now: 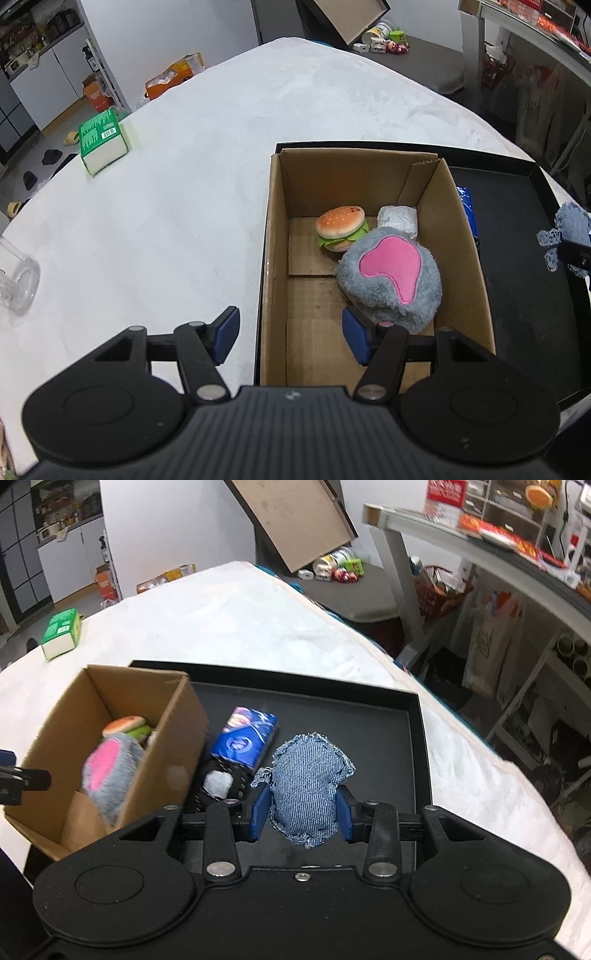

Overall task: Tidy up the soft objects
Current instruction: 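Carry the denim plush with the right gripper and drop it into the box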

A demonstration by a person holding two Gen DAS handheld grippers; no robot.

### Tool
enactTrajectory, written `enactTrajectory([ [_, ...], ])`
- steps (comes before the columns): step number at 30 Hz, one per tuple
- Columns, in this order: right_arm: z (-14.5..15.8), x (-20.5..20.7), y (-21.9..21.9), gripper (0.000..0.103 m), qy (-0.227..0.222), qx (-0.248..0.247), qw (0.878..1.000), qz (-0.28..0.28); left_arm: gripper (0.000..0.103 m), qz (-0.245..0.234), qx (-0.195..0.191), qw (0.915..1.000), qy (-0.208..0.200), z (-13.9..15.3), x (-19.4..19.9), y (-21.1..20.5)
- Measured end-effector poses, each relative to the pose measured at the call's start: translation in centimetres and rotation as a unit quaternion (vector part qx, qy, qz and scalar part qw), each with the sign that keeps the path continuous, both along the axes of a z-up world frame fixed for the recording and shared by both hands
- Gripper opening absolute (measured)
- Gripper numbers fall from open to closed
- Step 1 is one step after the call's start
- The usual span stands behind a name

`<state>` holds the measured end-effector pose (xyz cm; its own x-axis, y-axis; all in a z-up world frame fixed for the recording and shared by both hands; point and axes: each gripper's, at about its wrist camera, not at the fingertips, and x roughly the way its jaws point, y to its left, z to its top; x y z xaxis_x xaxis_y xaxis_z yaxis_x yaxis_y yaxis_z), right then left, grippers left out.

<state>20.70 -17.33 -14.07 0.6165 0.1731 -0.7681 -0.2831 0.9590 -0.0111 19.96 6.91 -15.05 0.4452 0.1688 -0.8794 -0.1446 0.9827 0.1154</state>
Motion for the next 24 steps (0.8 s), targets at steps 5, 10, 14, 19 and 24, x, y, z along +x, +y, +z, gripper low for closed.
enactTrajectory([
  [5,1.2,-0.2,1.7,0.038,-0.009,0.004,1.000,0.011,0.059,0.003,-0.012,0.9999,-0.001,0.0,-0.1,0.7],
  [10,2.3,-0.2,3.3,0.038,-0.015,0.008,1.000,0.017,0.056,0.004,-0.027,0.9996,0.005,-0.4,-0.1,1.3],
  [14,3.2,-0.4,4.8,0.038,-0.023,0.006,0.999,0.029,0.054,0.005,-0.036,0.9993,0.005,-0.6,-0.2,1.8],
  [19,4.3,-0.8,7.2,0.038,-0.031,0.009,0.998,0.046,0.045,0.012,-0.058,0.9981,0.016,-1.1,0.1,2.6],
  [24,4.8,-0.9,9.5,0.038,-0.034,0.009,0.997,0.065,0.029,0.018,-0.084,0.9958,0.033,-1.8,0.3,3.4],
])
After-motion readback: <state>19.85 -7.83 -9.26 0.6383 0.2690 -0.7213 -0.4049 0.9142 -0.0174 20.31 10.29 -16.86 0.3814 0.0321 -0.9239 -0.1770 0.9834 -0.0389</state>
